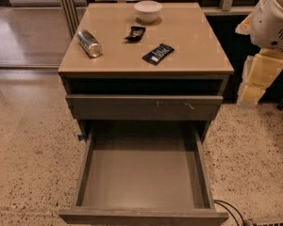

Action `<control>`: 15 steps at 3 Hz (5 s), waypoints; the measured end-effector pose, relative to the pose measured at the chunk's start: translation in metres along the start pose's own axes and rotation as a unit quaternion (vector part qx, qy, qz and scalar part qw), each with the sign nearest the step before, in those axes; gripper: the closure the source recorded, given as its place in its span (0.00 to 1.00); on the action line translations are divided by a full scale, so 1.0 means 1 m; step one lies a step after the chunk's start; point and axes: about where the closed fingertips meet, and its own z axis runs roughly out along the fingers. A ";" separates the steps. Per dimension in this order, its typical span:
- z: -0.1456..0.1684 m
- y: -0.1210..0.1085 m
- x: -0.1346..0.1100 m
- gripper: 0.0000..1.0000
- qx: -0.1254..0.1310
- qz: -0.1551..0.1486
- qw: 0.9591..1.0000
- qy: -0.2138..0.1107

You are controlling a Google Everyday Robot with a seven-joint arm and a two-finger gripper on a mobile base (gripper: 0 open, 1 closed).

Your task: Place rxbar blueberry into middle drawer

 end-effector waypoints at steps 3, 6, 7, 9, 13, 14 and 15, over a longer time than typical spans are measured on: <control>0.048 -0.088 -0.025 0.00 -0.018 -0.018 1.000 0.010; 0.098 -0.154 -0.077 0.00 -0.004 -0.044 0.998 -0.041; 0.107 -0.181 -0.086 0.00 0.006 -0.071 0.995 -0.070; 0.150 -0.202 -0.122 0.00 -0.025 -0.155 0.980 -0.124; 0.226 -0.219 -0.144 0.00 -0.038 -0.145 0.974 -0.171; 0.226 -0.219 -0.144 0.00 -0.038 -0.145 0.974 -0.171; 0.248 -0.222 -0.179 0.00 -0.042 -0.155 0.972 -0.171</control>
Offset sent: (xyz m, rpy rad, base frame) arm 0.1045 -0.0047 -0.0108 -0.0288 0.0510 0.0269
